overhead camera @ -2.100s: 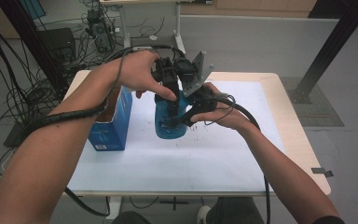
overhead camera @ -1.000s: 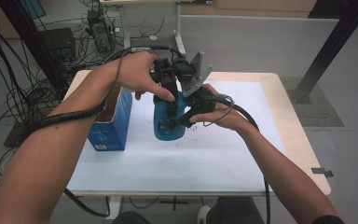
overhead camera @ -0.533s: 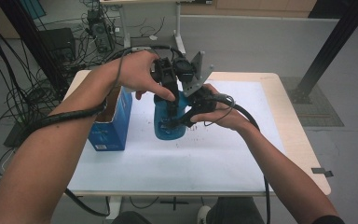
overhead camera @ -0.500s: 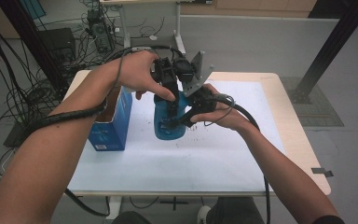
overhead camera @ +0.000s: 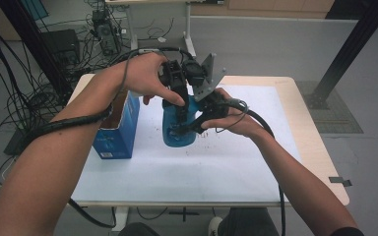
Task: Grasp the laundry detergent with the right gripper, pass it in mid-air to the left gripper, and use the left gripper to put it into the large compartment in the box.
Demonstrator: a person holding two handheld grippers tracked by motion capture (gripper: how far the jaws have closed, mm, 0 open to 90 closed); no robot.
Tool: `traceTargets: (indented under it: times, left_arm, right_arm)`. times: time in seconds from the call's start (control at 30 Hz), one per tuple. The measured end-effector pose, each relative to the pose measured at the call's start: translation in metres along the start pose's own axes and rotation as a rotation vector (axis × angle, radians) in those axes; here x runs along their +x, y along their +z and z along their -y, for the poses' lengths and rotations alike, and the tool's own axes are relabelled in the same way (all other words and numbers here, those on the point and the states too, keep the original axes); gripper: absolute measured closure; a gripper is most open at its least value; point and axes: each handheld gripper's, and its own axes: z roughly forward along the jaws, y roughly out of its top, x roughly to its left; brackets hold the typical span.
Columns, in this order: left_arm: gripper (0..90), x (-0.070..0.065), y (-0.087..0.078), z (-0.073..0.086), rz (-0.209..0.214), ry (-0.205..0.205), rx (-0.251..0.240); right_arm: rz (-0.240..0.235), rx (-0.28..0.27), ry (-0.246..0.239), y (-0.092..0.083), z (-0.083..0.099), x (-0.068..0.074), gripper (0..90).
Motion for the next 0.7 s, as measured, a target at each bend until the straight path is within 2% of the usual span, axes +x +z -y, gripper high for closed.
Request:
traceTargets:
  times: [0.17, 0.27, 0.7]
  left_arm:
    - [36.8, 0.0000, 0.0010, 0.0002, 0.001, 0.000, -0.001]
    - [36.8, 0.0013, 0.0013, 0.0015, 0.011, -0.010, -0.006]
    - [36.9, 0.0004, 0.0003, 0.0030, 0.001, -0.009, -0.010]
  right_arm:
    - [-0.005, 0.000, 0.010, 0.0005, 0.0002, 0.0007, 40.5]
    - [0.001, 0.002, -0.004, 0.0010, 0.0004, -0.0003, 40.2]
    - [0.001, -0.008, -0.008, 0.0027, -0.0002, -0.0005, 40.0]
